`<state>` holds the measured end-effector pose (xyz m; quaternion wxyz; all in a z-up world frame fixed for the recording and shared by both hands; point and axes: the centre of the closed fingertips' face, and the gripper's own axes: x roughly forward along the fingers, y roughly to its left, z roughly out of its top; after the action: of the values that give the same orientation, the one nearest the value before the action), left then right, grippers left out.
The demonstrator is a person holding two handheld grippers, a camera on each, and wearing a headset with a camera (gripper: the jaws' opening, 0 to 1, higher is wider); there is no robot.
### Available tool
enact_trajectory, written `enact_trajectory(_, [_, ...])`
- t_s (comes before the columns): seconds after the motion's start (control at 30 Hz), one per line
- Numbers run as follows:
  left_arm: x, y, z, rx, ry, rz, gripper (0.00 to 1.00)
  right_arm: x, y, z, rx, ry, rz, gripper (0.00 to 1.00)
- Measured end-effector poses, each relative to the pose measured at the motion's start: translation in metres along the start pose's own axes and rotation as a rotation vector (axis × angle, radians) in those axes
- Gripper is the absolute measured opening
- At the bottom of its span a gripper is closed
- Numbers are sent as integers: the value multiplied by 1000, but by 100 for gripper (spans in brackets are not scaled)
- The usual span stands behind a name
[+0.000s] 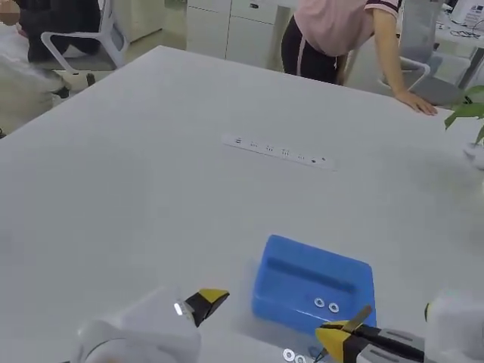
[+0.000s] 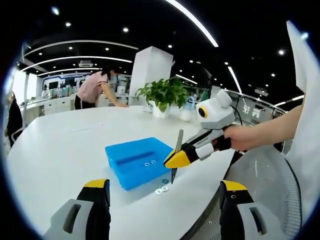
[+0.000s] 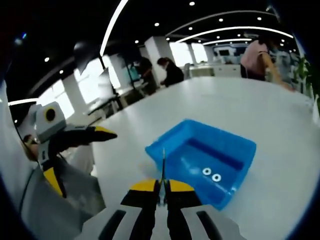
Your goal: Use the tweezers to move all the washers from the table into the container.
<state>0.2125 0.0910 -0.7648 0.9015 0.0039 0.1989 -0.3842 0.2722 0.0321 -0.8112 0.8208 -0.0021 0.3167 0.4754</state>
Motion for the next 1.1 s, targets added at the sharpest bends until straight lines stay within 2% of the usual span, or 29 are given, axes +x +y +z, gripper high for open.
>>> enact_trajectory(0.27, [0,-1,0,3,2,-3,92,5,-8,-1,-7,24,-17,4])
enact_trajectory(0.57, [1,-2,-3,5,13,-11,92,6,-13,4,-6,10,-42,4])
enact_trajectory(0.73, [1,-1,-3,3,14,-9,92,10,-9,3,-36,15,-36,4])
enact_trajectory(0.83, [1,-1,-3,2,15,-9,91,12,-8,-3,-83,54,-40,4])
enact_trajectory(0.87, [1,-1,-4,1,16,-10,91,12,-6,0,-85,36,-37,4])
enact_trajectory(1.0, [1,-2,-4,3,20,-15,91,12,0,-3,-107,58,-11,5])
enact_trajectory(1.1, [1,-2,-5,5,26,-16,90,12,-1,-4,-123,63,-13,5])
